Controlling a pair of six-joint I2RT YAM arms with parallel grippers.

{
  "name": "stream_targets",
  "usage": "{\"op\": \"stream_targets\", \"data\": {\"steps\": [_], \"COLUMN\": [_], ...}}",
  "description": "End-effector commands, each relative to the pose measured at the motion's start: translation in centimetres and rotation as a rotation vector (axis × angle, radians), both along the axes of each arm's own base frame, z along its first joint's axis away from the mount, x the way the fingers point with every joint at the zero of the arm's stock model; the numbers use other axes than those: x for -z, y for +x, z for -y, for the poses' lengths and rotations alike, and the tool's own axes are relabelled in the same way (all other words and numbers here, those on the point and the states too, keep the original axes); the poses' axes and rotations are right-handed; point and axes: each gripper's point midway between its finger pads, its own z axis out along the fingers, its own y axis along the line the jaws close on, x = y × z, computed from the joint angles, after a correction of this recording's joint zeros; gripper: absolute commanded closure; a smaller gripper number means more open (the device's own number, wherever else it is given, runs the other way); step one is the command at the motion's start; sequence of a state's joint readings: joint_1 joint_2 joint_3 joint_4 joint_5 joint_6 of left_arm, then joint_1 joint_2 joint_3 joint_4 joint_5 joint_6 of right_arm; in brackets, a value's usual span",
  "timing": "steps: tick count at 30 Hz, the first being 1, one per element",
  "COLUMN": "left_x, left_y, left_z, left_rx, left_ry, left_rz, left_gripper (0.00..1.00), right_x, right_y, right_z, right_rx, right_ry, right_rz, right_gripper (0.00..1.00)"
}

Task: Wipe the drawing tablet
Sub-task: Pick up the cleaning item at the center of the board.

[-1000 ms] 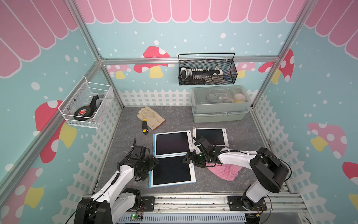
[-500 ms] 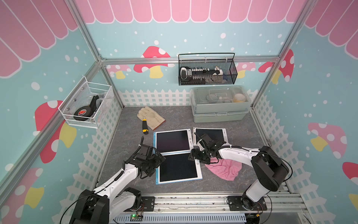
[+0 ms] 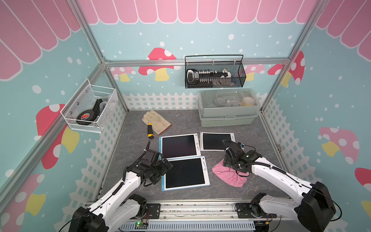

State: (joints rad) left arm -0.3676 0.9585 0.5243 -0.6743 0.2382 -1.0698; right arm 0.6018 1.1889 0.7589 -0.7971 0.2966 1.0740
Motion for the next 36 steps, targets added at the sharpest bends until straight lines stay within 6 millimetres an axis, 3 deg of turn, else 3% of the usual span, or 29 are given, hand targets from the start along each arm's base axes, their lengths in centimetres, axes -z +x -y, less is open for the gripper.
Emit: {"op": "stream_targets", "data": {"steps": [1, 8, 11, 13, 16, 19, 20, 22, 25, 28, 31, 32, 36], "left_x": [-0.4, -1.2, -1.6, -1.9, -2.0, -1.5, -1.3, -0.6, 0.4, 1.2, 2.1, 2.4, 3.0], "left_y": [-0.5, -0.3, -0.2, -0.2, -0.3, -0.7, -0.8, -1.2, -1.2, -0.6, -0.2, -0.2, 0.0], "left_z": [0.1, 0.6, 0.6, 0.5, 0.2, -0.2, -0.3, -0.7, -1.3, -1.9, -2.4, -2.5, -2.9], "left_rx": [0.014, 0.026, 0.020, 0.018, 0.020, 0.013, 0.010, -0.003, -0.011, 0.003, 0.021, 0.024, 0.031], "left_ry": [0.013, 0.001, 0.000, 0.003, 0.020, 0.039, 0.044, 0.065, 0.115, 0.177, 0.239, 0.250, 0.289], "left_rz": [-0.007, 0.008, 0.019, 0.023, 0.019, 0.001, -0.004, -0.029, -0.066, -0.082, -0.109, -0.126, -0.138], "left_gripper": [0.01, 0.01, 0.01, 0.01, 0.01, 0.01, 0.01, 0.05, 0.19, 0.32, 0.68, 0.75, 0.77], "right_x": [1.5, 5.7, 7.5, 8.2, 9.1, 9.1, 8.7, 6.8, 0.9, -3.8, -5.1, -5.0, -5.0], "right_y": [-0.6, -1.8, -1.8, -1.7, -1.6, -1.4, -1.3, -0.4, 2.0, 3.6, 4.1, 4.1, 4.3], "right_z": [1.8, 0.7, -0.6, -1.1, -1.6, -1.7, -1.5, -1.0, -0.9, -3.0, -5.9, -7.0, -11.7], "right_rx": [0.059, 0.077, 0.082, 0.080, 0.081, 0.086, 0.088, 0.084, 0.005, -0.119, -0.214, -0.240, -0.323], "right_ry": [-0.045, -0.007, 0.047, 0.053, 0.060, 0.069, 0.061, 0.037, -0.032, -0.030, -0.001, 0.017, 0.106], "right_rz": [-0.022, -0.146, -0.186, -0.210, -0.239, -0.224, -0.208, -0.144, 0.043, 0.234, 0.358, 0.388, 0.508], "right_gripper": [0.13, 0.06, 0.07, 0.12, 0.37, 0.89, 1.00, 1.00, 1.00, 1.00, 1.00, 1.00, 1.00]}}
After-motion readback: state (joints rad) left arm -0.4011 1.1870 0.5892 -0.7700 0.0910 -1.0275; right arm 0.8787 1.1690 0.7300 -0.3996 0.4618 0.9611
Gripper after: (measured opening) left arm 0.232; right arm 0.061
